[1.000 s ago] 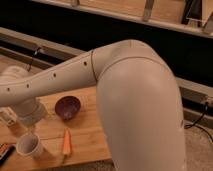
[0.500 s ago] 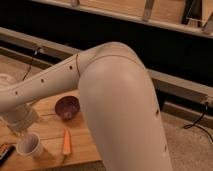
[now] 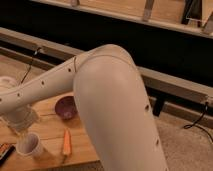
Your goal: Pick up the ceramic cup
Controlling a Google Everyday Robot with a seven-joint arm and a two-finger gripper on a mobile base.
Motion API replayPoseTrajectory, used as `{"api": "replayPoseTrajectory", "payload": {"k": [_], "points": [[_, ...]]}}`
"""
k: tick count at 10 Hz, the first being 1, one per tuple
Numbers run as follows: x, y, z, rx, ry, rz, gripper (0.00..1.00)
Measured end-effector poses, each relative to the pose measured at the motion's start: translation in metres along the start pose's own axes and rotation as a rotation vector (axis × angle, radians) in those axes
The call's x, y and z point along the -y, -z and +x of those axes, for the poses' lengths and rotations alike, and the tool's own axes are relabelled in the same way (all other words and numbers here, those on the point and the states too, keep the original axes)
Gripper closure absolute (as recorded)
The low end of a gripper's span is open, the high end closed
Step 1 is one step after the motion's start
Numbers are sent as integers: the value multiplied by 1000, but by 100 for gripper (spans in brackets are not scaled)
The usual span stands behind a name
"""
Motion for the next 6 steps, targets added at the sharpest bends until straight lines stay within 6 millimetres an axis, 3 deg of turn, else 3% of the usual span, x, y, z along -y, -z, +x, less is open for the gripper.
{"api": "replayPoseTrajectory", "payload": {"k": [4,6], "points": [[4,-29,-7,1,29,-2,35],[9,-46,-13,7,50,17,44]]}}
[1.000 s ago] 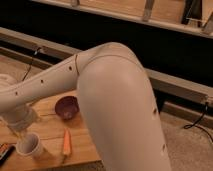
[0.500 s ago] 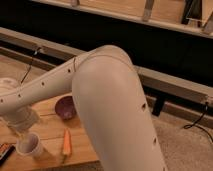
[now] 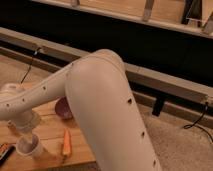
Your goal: Pick up the ceramic cup
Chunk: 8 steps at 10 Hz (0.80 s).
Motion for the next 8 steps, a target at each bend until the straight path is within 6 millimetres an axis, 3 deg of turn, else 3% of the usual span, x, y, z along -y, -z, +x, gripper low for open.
{"api": "replayPoseTrajectory", "payload": {"k": [3,6,8], "points": [[1,-16,-2,-7,24,15,77],[-1,-17,-4,-22,50,26,100],[-6,-12,-3,-47,47,18,100]]}}
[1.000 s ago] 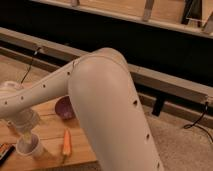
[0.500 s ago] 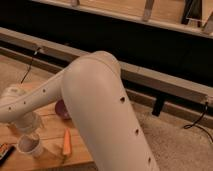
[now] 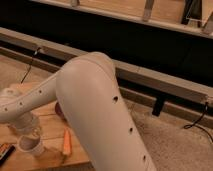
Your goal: Pick up the ceramic cup
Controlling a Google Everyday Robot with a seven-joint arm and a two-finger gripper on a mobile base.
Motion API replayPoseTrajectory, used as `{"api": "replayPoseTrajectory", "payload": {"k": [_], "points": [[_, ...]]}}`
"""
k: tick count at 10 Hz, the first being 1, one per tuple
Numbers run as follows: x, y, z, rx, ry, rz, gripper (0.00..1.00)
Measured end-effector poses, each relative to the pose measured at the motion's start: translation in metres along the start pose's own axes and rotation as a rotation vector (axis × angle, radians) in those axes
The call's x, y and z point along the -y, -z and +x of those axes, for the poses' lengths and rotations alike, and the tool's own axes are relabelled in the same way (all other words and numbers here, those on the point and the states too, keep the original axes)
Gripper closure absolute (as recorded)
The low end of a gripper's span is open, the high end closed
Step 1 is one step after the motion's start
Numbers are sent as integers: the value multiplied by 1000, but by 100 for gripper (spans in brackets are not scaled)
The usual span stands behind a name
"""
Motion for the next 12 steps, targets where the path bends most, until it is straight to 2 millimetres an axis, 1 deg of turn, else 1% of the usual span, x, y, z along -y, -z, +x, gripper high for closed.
{"api": "replayPoseTrajectory", "payload": {"k": [2,3,5,7,8,9,11,12], "points": [[-1,25,-4,-4,-38,-18,100],[0,44,-9,13,-74,-28,100],[7,75,-14,35,-139,-52,100],[19,91,-14,46,-205,-102,100],[31,100,-14,60,-255,-128,100],[41,104,-14,70,-285,-138,100],[73,112,-8,99,-381,-163,100],[82,115,-6,110,-405,-169,100]]}}
